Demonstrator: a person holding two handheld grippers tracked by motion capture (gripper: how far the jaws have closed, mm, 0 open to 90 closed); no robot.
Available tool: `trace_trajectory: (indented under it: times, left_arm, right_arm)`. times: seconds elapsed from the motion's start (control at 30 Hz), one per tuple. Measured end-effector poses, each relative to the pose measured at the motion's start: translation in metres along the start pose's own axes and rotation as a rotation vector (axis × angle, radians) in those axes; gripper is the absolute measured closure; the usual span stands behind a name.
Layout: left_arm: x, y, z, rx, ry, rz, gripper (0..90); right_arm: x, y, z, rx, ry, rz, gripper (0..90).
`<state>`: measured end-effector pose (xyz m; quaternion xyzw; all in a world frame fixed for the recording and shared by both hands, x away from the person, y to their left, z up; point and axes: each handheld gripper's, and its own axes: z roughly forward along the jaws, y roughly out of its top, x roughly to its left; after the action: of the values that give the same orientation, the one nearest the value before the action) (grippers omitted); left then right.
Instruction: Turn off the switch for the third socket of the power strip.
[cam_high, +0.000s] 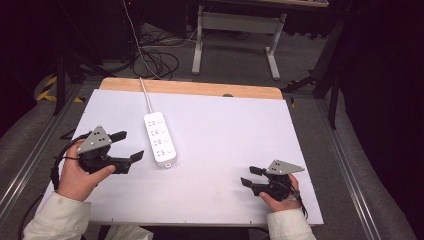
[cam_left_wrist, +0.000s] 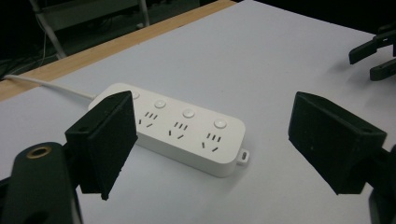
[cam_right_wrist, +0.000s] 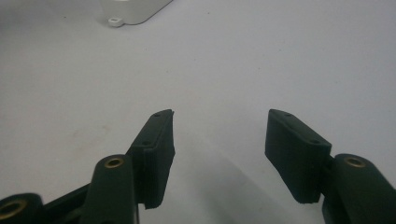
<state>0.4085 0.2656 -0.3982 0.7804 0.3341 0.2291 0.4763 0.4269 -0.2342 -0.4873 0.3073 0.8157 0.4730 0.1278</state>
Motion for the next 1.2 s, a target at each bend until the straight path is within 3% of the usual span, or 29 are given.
trace_trajectory:
  times: [0.07, 0.23, 0.3, 0.43, 0.6, 0.7, 0.8, 0.9, 1.07, 1.2]
  left_arm:
    - [0.001, -0.006, -0.003, 0.000, 0.013, 0.021, 15.5]
    - [0.003, -0.023, -0.009, -0.013, -0.001, 0.020, 15.4]
    - [0.004, -0.030, -0.011, -0.002, 0.013, 0.017, 15.5]
    - [0.007, -0.043, -0.014, -0.014, -0.017, -0.020, 15.4]
    - [0.011, -0.059, -0.017, -0.032, -0.022, -0.011, 13.2]
    - [0.014, -0.068, -0.018, -0.017, -0.054, -0.010, 11.7]
    - [0.016, -0.078, -0.018, -0.034, -0.079, -0.042, 11.1]
    - [0.017, -0.087, -0.018, -0.040, -0.063, -0.073, 10.9]
    - [0.020, -0.097, -0.019, -0.004, -0.017, -0.037, 10.9]
    - [0.019, -0.105, -0.022, 0.014, -0.010, -0.066, 10.9]
  right_arm:
    - [0.000, 0.000, 0.000, -0.001, 0.000, 0.000, 43.0]
    - [0.000, 0.000, -0.001, -0.004, 0.008, 0.003, 42.9]
    - [0.000, 0.001, -0.002, -0.008, 0.025, 0.023, 43.3]
    - [0.001, 0.002, -0.003, -0.019, 0.037, 0.026, 43.1]
    - [0.002, 0.002, -0.004, -0.028, 0.046, 0.017, 42.5]
    - [0.002, 0.003, -0.004, -0.025, 0.057, 0.012, 42.0]
    - [0.003, 0.003, -0.004, -0.022, 0.061, 0.007, 42.0]
    - [0.004, 0.003, -0.005, -0.027, 0.063, -0.001, 41.7]
    - [0.005, 0.003, -0.004, -0.021, 0.058, -0.021, 42.1]
    - [0.005, 0.003, -0.004, -0.022, 0.058, -0.025, 42.2]
